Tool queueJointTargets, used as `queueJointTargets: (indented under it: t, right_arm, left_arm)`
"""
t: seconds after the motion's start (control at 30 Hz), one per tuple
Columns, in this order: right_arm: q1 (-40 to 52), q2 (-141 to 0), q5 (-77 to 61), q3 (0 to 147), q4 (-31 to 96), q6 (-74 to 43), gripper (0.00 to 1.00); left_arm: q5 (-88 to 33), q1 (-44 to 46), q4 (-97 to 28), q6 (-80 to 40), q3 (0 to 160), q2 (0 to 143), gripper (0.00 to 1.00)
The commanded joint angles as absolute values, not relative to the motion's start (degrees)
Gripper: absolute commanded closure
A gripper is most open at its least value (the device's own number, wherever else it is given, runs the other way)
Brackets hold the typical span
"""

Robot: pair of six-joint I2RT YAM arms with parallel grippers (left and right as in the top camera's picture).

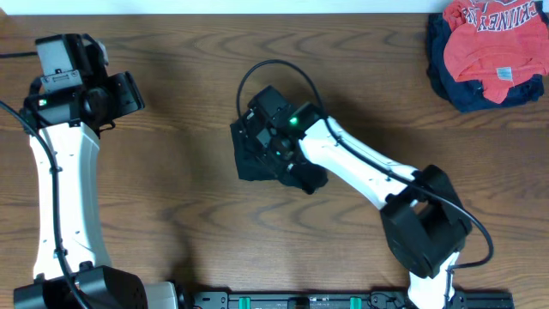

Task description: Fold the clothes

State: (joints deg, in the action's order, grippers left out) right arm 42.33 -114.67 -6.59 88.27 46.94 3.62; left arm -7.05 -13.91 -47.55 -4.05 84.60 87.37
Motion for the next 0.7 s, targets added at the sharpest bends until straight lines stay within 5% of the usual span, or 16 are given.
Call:
queueJointTargets:
  t: [0.0,0.67]
  right_arm:
    - [43.16,-113.86,-5.28,89.10,42.83,0.34,0.99]
    - [44.21,-122.39,-9.10,99.59,24.75,-14.26,0.99]
  left_arm:
    - [-6.37,-14.46,-47.77,-3.49,85.08,87.85,0.34]
    - [-7.05,-14.46,-49.39,-3.73,85.08,87.85,0.35]
